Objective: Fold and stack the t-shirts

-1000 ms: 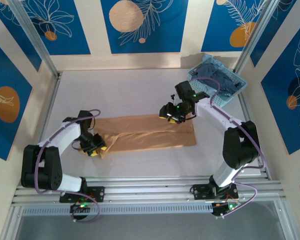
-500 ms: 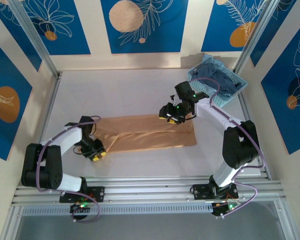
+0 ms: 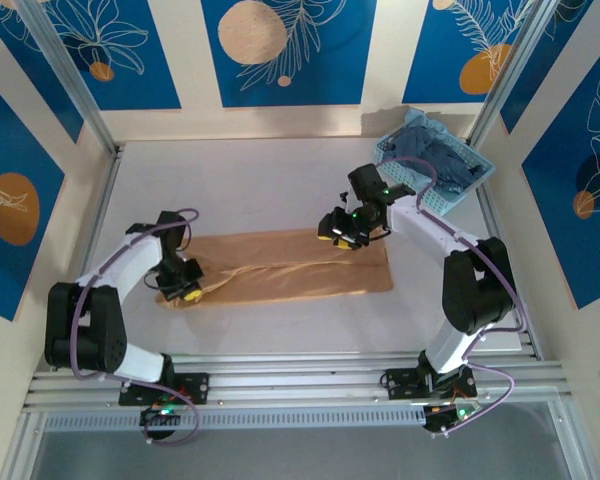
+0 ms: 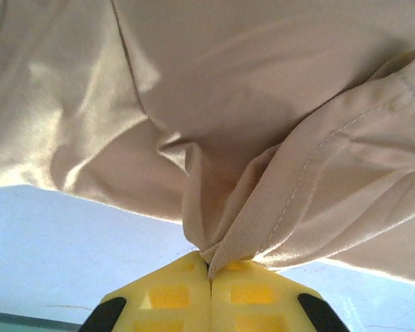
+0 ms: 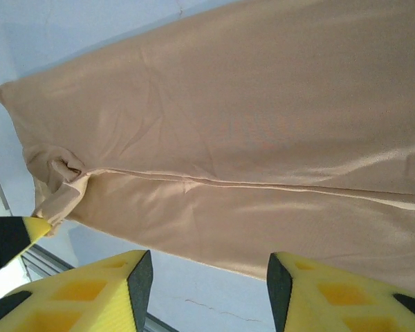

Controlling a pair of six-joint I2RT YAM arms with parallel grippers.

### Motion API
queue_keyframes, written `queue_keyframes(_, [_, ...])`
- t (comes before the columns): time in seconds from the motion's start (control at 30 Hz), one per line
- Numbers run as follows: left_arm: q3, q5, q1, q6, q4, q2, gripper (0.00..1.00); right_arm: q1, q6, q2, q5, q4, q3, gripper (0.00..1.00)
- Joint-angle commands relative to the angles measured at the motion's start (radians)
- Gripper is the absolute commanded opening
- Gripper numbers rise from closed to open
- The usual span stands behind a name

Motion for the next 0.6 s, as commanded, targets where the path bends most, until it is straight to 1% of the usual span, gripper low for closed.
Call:
queue_keyframes(0.0, [0.078, -0.087, -0.008, 0.088, -0.119, 0.066, 0.10, 0.004, 0.013, 0.011, -0.031, -0.004, 0.017, 0.50])
queue_keyframes(0.17, [0.128, -0.150, -0.008, 0.163, -0.124, 0.160, 0.17, 0.002, 0.013, 0.006, -0.032, -0.003, 0.005, 0.50])
queue_keyframes(0.3, [0.138, -0.188, -0.010, 0.196, -0.108, 0.257, 0.35, -0.002, 0.013, 0.002, -0.028, -0.006, -0.007, 0.50])
queue_keyframes(0.33, [0.138, -0.199, -0.010, 0.196, -0.107, 0.271, 0.38, -0.003, 0.015, 0.002, -0.020, -0.010, -0.008, 0.50])
queue_keyframes(0.43, [0.140, -0.243, -0.011, 0.196, -0.113, 0.272, 0.46, -0.021, 0.019, -0.002, 0.007, -0.032, -0.013, 0.49])
queue_keyframes(0.47, [0.146, -0.267, -0.011, 0.193, -0.123, 0.259, 0.47, -0.031, 0.020, -0.007, 0.017, -0.037, -0.018, 0.49])
queue_keyframes(0.53, [0.163, -0.317, -0.018, 0.179, -0.147, 0.211, 0.52, -0.057, 0.021, -0.009, 0.040, -0.057, -0.022, 0.49])
queue_keyframes(0.57, [0.173, -0.335, -0.022, 0.166, -0.161, 0.175, 0.53, -0.073, 0.020, -0.006, 0.049, -0.072, -0.022, 0.49])
